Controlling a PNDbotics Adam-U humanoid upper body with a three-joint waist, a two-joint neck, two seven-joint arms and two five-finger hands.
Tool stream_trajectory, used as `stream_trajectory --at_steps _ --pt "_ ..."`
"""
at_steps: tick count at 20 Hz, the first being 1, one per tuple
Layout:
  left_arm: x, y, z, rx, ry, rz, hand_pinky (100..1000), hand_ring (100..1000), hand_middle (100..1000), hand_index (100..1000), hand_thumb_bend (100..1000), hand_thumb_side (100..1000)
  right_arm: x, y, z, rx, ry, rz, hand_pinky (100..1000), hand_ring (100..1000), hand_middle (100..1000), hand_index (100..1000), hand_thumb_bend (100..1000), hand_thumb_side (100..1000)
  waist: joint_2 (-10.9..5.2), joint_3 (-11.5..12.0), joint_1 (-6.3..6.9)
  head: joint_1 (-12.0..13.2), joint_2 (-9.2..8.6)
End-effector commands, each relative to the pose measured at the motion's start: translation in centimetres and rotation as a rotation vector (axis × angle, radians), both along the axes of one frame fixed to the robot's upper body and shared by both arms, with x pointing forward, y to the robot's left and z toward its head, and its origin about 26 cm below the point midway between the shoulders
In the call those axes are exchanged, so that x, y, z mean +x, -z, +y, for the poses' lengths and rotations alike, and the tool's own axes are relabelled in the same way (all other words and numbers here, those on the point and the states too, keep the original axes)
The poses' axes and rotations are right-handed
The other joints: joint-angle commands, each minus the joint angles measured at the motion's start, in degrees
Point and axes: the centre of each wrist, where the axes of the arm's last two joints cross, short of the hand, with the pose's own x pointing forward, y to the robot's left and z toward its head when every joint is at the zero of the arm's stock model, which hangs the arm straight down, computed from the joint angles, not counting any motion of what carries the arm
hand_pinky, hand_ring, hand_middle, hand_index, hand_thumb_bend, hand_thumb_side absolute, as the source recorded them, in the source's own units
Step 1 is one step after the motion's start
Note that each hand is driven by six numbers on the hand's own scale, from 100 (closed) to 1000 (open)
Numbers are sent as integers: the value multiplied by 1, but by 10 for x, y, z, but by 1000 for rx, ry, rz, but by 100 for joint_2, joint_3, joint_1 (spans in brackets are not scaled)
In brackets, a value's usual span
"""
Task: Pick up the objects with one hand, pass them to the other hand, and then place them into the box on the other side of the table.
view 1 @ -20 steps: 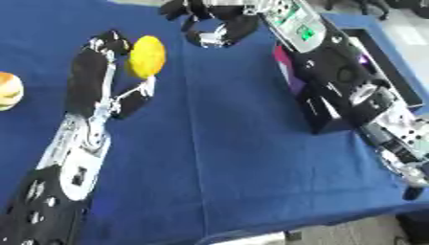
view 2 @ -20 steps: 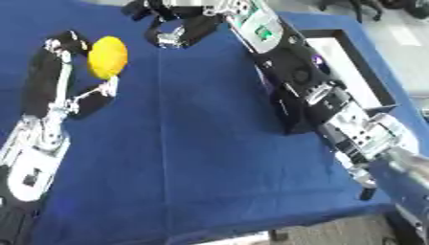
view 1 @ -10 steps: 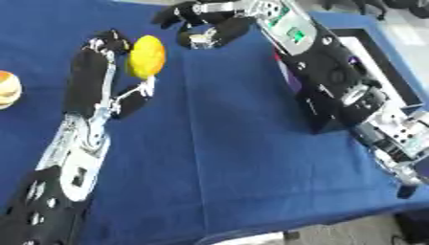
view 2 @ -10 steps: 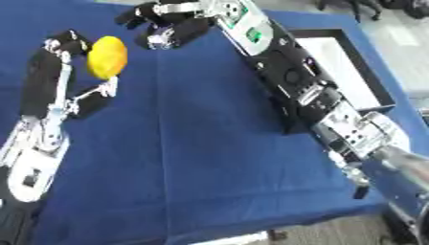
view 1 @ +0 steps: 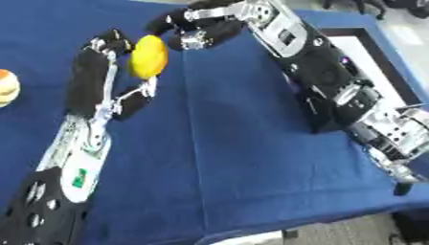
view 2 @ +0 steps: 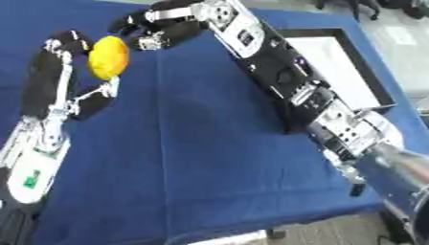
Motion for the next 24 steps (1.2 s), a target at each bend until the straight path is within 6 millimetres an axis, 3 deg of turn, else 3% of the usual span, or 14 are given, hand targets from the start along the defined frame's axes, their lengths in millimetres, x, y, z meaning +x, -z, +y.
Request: stream_trajectory --at_steps 1,10,24 --pt "-6 -15 -10 -16 32 -45 716 555 528 504 100 100 -1 -13 -1 -72 -60 -49 866 1000 1000 1000 100 854 -8 -8 -53 -34 -9" --pt "-7 -18 -11 -7 31 -63 716 555 528 504 100 100 0 -3 5 -95 -98 -50 866 1000 1000 1000 100 940 4 -1 -65 -30 -9" --pt "-4 -12 -10 -8 8 -40 714 551 525 502 100 100 -7 -3 20 -15 -208 -34 862 1000 1000 1000 100 897 28 -12 -62 -63 -9"
